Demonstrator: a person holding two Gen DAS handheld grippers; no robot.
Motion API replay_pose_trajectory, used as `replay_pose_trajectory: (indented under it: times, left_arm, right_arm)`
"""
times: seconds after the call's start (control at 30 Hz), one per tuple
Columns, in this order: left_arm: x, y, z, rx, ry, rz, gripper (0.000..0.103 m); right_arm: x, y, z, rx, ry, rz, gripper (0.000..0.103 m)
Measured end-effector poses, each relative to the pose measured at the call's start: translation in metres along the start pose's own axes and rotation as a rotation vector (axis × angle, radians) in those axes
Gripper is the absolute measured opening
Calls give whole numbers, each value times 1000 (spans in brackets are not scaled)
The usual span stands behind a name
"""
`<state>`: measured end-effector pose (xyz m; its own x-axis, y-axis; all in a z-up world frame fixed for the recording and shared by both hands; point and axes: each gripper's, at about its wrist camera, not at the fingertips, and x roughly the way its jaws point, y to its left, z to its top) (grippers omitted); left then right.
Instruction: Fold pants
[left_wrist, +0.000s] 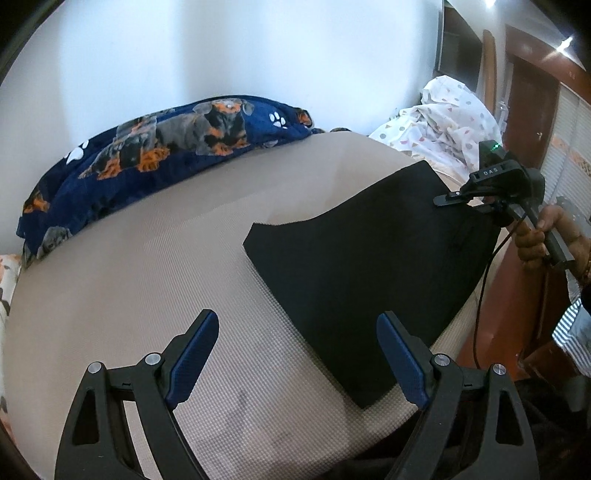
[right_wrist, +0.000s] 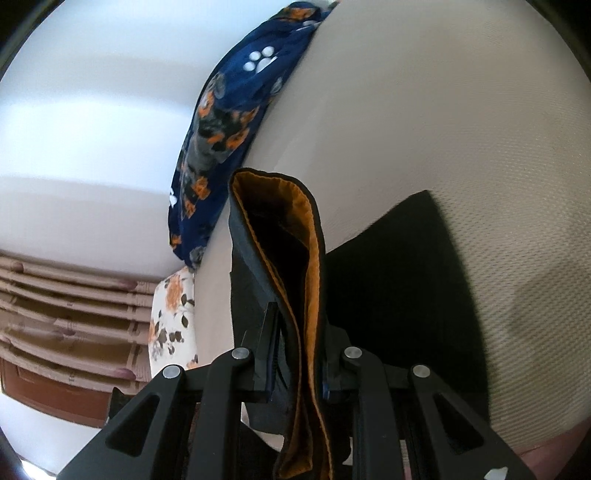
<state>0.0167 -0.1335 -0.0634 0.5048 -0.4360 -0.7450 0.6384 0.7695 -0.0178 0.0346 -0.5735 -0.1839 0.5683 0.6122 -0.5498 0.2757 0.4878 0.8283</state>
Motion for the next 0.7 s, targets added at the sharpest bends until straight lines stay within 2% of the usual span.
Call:
replay_pose_trajectory:
  times: [0.7]
  left_arm:
    - [10, -10, -3, 19, 53, 3, 87]
  right_arm:
    - [-13, -44, 17, 59, -66, -23, 17]
